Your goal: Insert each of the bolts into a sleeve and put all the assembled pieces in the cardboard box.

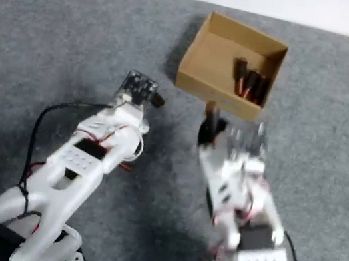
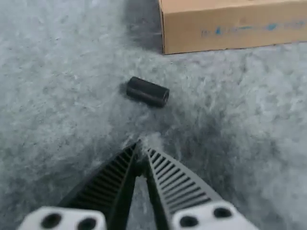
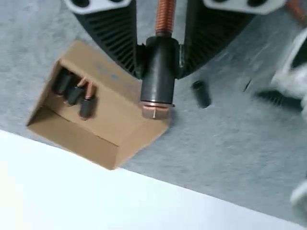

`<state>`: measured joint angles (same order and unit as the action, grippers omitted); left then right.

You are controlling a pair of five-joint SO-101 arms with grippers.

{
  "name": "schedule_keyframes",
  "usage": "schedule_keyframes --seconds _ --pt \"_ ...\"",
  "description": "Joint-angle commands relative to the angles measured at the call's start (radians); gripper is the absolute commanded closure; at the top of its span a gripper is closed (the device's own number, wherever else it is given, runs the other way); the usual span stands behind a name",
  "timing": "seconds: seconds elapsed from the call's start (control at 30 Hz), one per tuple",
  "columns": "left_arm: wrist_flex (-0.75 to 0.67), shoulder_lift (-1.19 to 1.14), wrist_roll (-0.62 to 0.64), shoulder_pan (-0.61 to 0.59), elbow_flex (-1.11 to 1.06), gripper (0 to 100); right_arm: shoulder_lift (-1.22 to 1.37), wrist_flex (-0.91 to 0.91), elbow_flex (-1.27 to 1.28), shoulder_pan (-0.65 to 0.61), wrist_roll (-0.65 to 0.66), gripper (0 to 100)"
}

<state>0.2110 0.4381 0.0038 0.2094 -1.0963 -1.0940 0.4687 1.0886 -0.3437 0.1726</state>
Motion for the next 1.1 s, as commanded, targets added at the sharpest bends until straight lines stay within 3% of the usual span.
schedule_keyframes --seconds 0.0,0.23,0.6,0.9,1.07 --pt "-0.021 -0.027 0.031 -0.048 0.068 99 0.444 -0.067 -0.38 0.061 -0.011 99.5" --pt "-0.025 -0.028 0.048 -0.048 0.068 99 1.145 -0.045 -1.013 0.162 -0.011 99.5" --pt "-0.026 -0.031 0.048 -0.041 0.068 99 1.963 0.32 -2.057 0.222 -0.011 99.2" --pt "-0.026 -0.036 0.048 -0.041 0.07 99 2.307 0.621 -2.7 0.216 -0.011 97.5" --pt "-0.026 -0.036 0.048 -0.041 0.07 99 2.358 0.737 -2.786 0.205 -0.009 78.8"
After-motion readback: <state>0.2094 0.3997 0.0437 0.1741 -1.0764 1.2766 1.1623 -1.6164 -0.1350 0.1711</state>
